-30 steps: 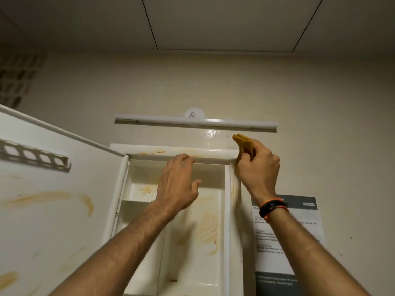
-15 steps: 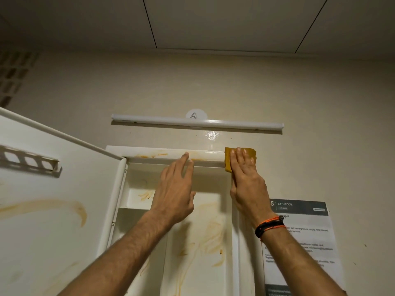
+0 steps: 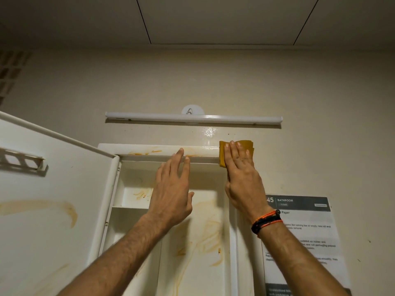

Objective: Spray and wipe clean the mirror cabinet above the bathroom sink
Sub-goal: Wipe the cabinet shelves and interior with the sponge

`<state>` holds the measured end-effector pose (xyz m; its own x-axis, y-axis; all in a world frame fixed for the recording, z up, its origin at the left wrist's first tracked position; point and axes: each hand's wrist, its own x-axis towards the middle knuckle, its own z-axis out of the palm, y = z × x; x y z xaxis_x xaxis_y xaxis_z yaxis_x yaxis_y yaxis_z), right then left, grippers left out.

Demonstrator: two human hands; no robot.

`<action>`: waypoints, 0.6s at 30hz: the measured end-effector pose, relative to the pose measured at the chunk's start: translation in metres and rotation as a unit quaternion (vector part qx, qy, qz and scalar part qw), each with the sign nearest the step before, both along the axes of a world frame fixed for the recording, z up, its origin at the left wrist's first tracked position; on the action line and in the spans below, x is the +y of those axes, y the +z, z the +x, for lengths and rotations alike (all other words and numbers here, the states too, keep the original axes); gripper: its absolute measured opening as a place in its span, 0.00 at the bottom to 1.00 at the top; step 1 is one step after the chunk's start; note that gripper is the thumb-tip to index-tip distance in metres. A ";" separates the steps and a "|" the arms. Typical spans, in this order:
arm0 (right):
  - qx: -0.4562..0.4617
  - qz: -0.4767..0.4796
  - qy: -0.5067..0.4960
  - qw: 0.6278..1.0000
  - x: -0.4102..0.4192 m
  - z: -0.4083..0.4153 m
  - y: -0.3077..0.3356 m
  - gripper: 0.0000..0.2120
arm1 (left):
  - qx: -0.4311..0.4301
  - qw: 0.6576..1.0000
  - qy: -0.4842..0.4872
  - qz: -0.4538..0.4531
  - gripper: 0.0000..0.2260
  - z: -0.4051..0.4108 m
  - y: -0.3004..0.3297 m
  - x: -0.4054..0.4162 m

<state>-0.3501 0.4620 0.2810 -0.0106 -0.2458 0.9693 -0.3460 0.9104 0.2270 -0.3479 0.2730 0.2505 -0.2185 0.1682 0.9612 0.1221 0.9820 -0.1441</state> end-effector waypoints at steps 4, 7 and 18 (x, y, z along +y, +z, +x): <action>-0.005 0.000 -0.020 1.000 -0.001 0.001 -0.005 0.36 | -0.014 1.000 -0.003 -0.002 0.42 0.004 0.000 -0.003; -0.003 -0.005 -0.038 0.999 -0.006 0.003 -0.002 0.35 | -0.025 1.000 -0.005 0.010 0.41 0.008 -0.006 -0.008; -0.005 0.083 -0.008 0.997 -0.075 -0.007 0.007 0.33 | -0.050 0.996 -0.026 0.066 0.37 0.005 -0.028 -0.024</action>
